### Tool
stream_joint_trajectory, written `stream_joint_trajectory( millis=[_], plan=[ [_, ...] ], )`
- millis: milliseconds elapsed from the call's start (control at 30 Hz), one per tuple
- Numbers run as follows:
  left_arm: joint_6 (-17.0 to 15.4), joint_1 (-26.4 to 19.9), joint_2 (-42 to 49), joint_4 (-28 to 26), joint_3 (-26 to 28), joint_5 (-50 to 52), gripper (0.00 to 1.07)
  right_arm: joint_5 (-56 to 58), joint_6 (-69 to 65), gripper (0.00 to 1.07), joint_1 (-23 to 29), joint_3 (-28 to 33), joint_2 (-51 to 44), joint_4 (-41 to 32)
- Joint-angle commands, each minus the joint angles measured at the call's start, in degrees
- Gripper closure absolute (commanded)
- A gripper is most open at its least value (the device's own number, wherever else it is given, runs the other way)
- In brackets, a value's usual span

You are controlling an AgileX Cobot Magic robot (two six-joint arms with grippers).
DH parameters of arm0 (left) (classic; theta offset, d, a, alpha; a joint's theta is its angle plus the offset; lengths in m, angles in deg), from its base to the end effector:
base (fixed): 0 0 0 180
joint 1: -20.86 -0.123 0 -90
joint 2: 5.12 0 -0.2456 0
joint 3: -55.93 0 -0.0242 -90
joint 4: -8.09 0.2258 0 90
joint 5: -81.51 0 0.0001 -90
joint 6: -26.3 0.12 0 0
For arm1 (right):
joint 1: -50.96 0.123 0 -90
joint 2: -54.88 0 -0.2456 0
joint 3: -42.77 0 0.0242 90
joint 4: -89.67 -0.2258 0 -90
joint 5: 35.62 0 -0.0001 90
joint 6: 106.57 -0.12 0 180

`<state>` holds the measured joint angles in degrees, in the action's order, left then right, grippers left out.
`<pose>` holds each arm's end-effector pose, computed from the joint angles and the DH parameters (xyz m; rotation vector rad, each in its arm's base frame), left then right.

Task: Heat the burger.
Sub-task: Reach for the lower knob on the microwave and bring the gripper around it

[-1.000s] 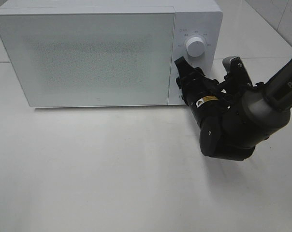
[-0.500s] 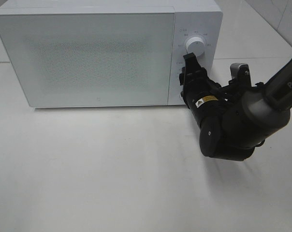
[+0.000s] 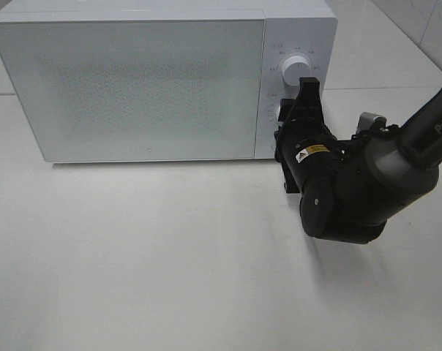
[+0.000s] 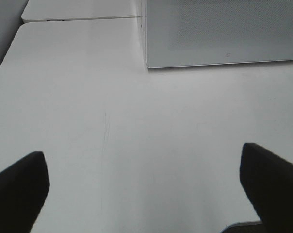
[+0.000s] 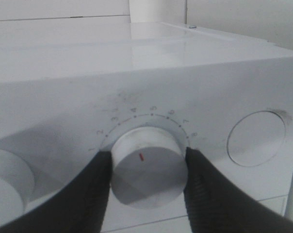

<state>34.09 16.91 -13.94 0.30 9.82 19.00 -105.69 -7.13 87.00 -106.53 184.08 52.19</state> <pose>0.0350 -0.0121 0.2556 0.0792 2.0408 -0.0346 0.3264 0.1526 0.1019 1.2823 1.2473 1.2246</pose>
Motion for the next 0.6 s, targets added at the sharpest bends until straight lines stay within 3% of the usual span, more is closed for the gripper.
stream_joint_trajectory(
  millis=[33,600],
  plan=[
    [-0.29,-0.29,1.43,-0.23,-0.11,0.86,0.06,-10.37,-4.76,1.02,0.11,-1.89,-0.34,5.10],
    [-0.29,-0.29,1.43,-0.23,-0.11,0.86,0.06,-10.31,-17.13,1.03,0.11,-1.95,-0.34,3.32]
  ],
)
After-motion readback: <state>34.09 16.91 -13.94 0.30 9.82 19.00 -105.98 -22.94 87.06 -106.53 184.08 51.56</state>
